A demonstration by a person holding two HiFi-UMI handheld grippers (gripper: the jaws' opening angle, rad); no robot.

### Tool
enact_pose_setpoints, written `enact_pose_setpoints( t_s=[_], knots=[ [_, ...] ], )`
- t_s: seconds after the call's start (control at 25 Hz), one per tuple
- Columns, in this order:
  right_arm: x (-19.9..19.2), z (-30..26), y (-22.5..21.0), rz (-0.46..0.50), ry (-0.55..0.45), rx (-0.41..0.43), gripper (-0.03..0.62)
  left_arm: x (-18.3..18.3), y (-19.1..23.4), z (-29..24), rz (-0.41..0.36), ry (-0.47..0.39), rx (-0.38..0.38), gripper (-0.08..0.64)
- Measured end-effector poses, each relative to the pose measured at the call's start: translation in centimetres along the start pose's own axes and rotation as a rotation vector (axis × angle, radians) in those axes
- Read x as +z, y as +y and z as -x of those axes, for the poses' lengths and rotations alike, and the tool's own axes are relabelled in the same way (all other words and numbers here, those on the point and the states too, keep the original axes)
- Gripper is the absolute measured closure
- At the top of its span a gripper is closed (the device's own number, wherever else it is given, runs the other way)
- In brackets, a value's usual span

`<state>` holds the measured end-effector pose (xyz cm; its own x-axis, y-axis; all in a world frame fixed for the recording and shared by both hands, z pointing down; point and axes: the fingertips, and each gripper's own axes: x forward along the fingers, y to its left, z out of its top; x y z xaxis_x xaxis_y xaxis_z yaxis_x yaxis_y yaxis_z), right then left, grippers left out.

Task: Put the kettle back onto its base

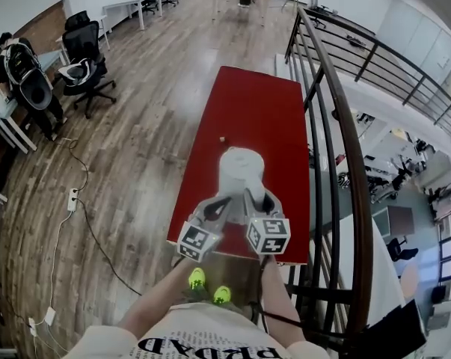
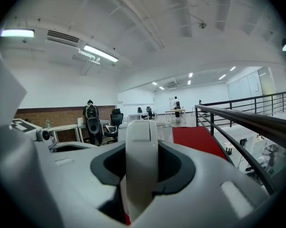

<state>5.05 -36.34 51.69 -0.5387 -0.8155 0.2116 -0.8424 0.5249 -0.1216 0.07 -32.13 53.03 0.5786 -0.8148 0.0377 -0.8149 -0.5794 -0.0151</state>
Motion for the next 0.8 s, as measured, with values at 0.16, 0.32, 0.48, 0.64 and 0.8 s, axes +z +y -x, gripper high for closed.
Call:
enact_pose_setpoints(
  t_s=[0.16, 0.32, 0.48, 0.64, 0.8],
  knots=[
    [0.3, -1.2, 0.8, 0.022, -0.005, 0.001, 0.456, 0.5, 1.8, 0.5, -0.009, -0.022, -0.013, 0.569],
    [0.5, -2.7, 0.6, 0.038, -0.012, -0.011, 0.456, 0.8, 3.9, -0.1, -0.007, -0.044, -0.023, 0.569],
    [0.0, -3.6, 0.8, 0.039, -0.009, -0.02, 0.456, 0.5, 5.1, -0.2, -0.01, -0.042, -0.026, 0.569],
    [-0.5, -4.1, 0.7, 0.031, -0.006, 0.0, 0.456, -0.1, 5.0, -1.2, -0.014, -0.028, -0.027, 0.569],
    [-1.2, -4.1, 0.5, 0.019, -0.01, 0.026, 0.456, -0.3, 4.6, -1.8, -0.013, -0.022, -0.021, 0.569]
  ],
)
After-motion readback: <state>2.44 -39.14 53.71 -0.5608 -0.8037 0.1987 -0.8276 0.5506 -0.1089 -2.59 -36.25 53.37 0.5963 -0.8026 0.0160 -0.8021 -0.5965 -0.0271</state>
